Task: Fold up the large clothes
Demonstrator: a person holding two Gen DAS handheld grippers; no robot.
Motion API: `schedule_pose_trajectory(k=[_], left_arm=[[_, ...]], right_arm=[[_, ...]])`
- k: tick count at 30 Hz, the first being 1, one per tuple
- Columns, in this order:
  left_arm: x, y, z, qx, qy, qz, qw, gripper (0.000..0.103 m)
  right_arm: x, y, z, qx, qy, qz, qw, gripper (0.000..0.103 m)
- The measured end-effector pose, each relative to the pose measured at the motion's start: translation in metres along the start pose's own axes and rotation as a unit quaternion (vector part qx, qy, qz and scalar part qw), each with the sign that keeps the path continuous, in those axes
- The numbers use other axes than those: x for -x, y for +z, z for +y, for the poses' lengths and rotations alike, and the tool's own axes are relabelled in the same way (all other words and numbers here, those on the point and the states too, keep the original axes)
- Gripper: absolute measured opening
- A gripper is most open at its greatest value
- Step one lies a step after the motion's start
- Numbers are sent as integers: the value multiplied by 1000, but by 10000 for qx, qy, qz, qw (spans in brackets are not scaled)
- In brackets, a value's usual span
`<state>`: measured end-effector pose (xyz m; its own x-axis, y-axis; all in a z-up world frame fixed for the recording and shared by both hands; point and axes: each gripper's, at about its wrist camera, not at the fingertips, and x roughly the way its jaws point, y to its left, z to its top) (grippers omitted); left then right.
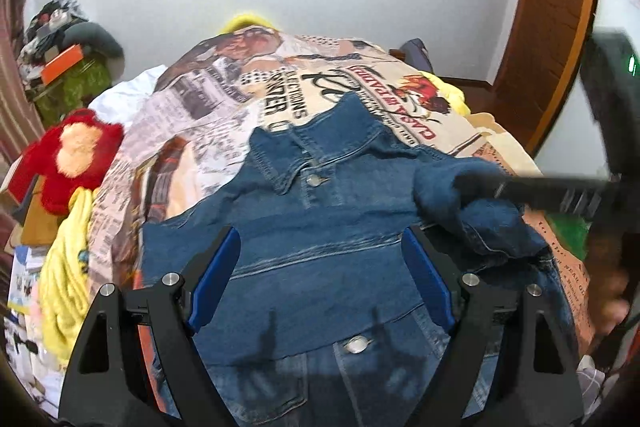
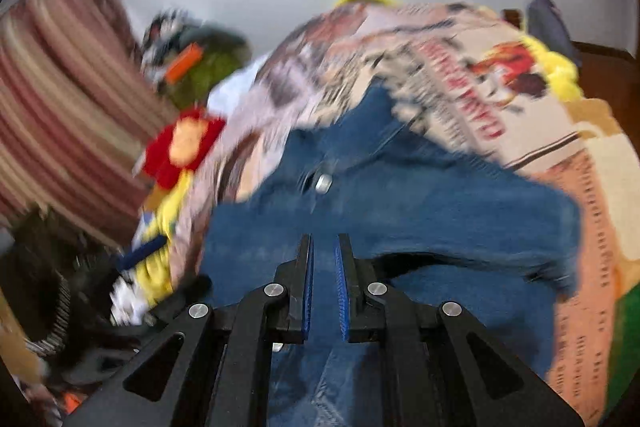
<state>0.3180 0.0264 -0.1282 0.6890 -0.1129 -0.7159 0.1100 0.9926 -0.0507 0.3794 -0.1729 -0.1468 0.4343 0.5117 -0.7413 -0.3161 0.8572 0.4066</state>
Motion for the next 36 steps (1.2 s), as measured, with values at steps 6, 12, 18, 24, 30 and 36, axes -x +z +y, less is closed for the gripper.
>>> schedule_pose_trajectory(k=[6, 12, 18, 24, 30, 36], left_arm=[[4, -14, 15, 88, 84, 109, 9999, 83], [3, -11, -1, -220, 136, 106, 9996, 83], [-5, 14, -41, -616, -53, 5, 9981, 83], [-27, 39, -96, -1197, -298, 32, 9924, 93], [-85, 44, -145, -2164, -111, 488, 9750, 94], [-135, 32, -145, -2329, 202, 904, 9681, 94]], right_arm=[[-21, -31, 3, 196, -294, 319, 9989, 8], [30, -27, -29, 17, -483, -138, 9987, 9], [86, -24, -75, -103, -1063, -563, 9927, 9], [103, -38, -131, -467, -1419, -469, 9877, 9], [87, -58, -170, -951, -1300, -64, 9869, 9], [63, -72, -170, -930, -993, 69, 9907, 9]])
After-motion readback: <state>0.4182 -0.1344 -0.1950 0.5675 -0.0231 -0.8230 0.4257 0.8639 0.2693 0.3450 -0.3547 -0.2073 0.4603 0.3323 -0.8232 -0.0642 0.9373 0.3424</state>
